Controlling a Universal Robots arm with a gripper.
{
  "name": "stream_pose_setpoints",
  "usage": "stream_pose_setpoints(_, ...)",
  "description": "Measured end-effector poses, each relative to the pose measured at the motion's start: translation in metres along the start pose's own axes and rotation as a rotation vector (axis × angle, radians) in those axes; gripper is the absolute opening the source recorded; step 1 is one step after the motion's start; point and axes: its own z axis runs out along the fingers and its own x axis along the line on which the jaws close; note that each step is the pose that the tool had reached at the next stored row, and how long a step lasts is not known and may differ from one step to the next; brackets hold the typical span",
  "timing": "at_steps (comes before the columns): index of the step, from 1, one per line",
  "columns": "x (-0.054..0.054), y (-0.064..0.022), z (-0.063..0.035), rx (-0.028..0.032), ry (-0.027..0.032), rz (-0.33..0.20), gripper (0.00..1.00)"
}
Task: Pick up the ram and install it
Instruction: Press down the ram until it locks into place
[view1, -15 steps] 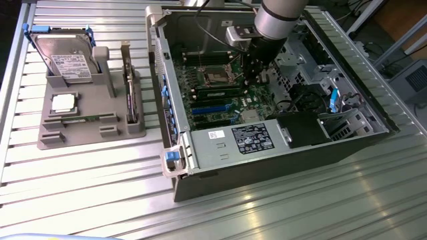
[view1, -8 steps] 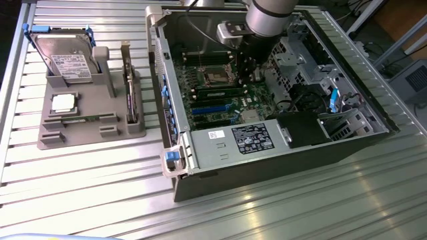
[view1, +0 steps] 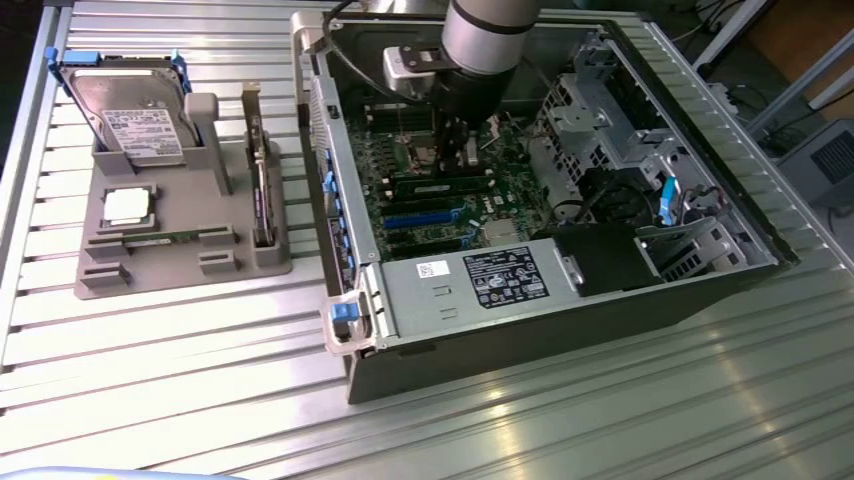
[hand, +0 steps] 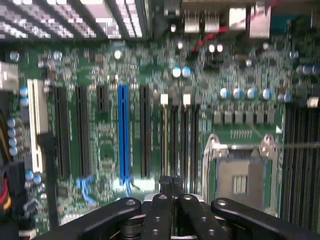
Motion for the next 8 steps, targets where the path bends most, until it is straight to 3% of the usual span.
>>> stream_pose_setpoints(8, 0.000, 0.0407, 0.0000, 0.0000, 0.0001, 0.000, 0.10)
